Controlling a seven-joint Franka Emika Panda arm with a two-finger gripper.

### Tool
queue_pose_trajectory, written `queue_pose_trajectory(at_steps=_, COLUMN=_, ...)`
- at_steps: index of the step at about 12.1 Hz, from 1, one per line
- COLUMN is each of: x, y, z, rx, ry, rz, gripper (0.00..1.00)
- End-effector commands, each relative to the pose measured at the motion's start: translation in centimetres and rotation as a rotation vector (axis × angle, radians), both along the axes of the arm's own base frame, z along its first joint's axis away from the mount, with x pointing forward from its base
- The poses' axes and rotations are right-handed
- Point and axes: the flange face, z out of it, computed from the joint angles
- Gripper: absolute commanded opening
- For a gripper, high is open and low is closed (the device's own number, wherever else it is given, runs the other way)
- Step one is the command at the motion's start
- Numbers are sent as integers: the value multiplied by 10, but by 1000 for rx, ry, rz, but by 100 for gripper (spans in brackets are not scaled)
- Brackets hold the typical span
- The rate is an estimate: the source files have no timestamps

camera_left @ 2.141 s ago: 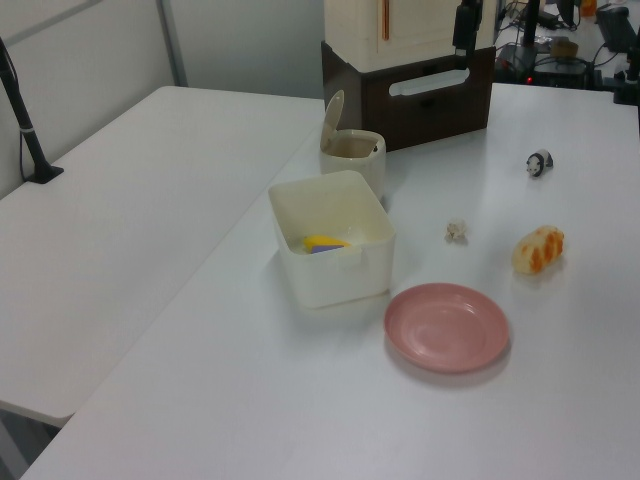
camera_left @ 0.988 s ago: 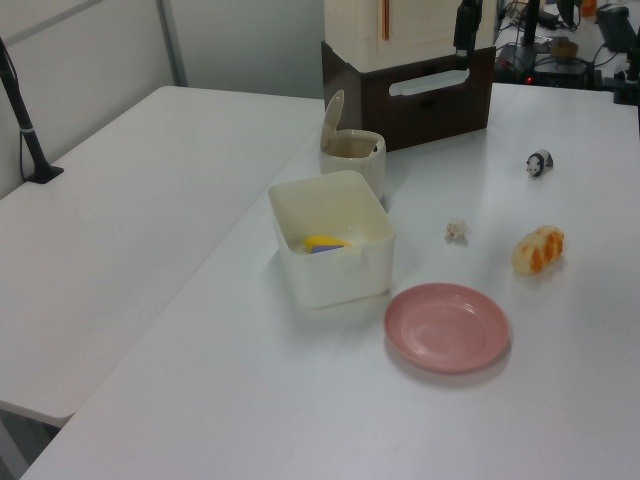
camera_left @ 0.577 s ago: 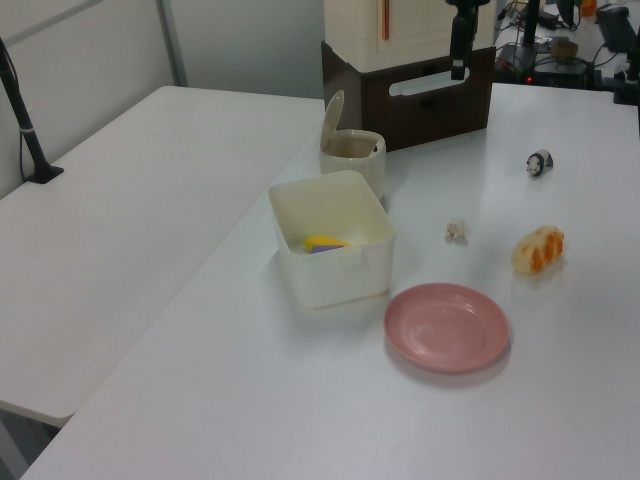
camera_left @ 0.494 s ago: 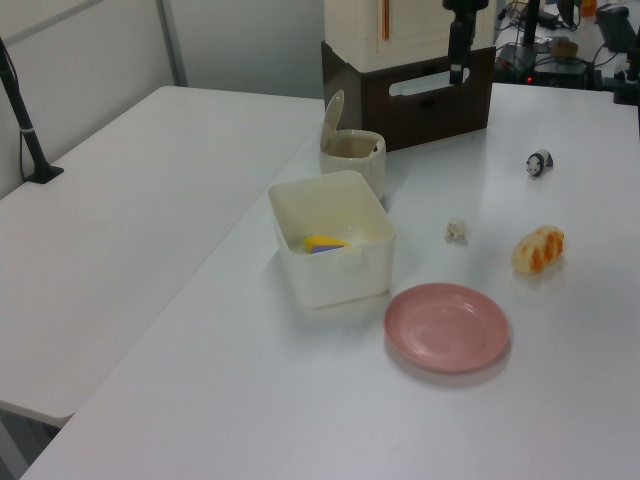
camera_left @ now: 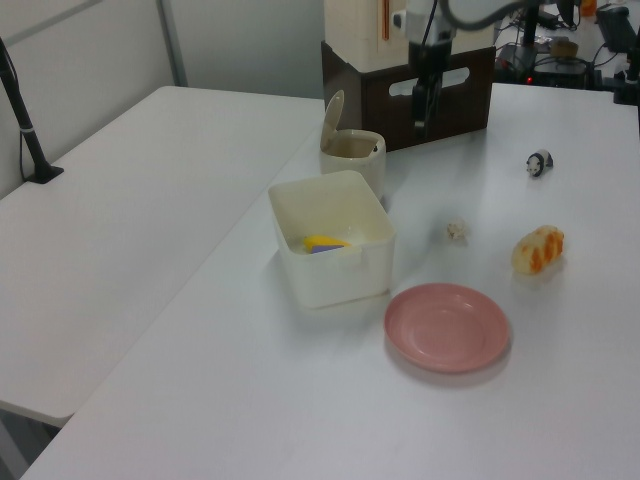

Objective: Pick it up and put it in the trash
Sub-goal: 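Move the gripper down toward the small white crumpled paper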

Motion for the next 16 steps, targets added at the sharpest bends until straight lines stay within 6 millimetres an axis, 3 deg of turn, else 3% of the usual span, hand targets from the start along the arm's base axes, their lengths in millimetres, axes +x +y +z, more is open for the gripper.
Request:
queue_pose_trajectory(at_steps=1, x=0, y=16, z=-22, rx=-64, ry=-27, rz=-11, gripper=100)
queue_pose_trajectory(at_steps=2, x=0, y=16, z=-27, rx=-79, ry=-20, rz=-16, gripper=100)
queue_pose_trajectory(at_steps=5, x=-32, y=40, z=-61, rx=-117, ry=5, rz=60, gripper=100)
queue_pose_trajectory(at_steps=8, x=-54, y=54, z=-73, rx=-146, ry=3, rz=109, gripper=100)
queue_pose_trajectory(at_steps=11, x=-60, y=62, z=-82, rx=-149, ry=29, rz=127, gripper=100)
queue_pose_trajectory(at_steps=16, x=-71, y=86, z=-137, rx=-240, ry=164, rz=248, gripper=100)
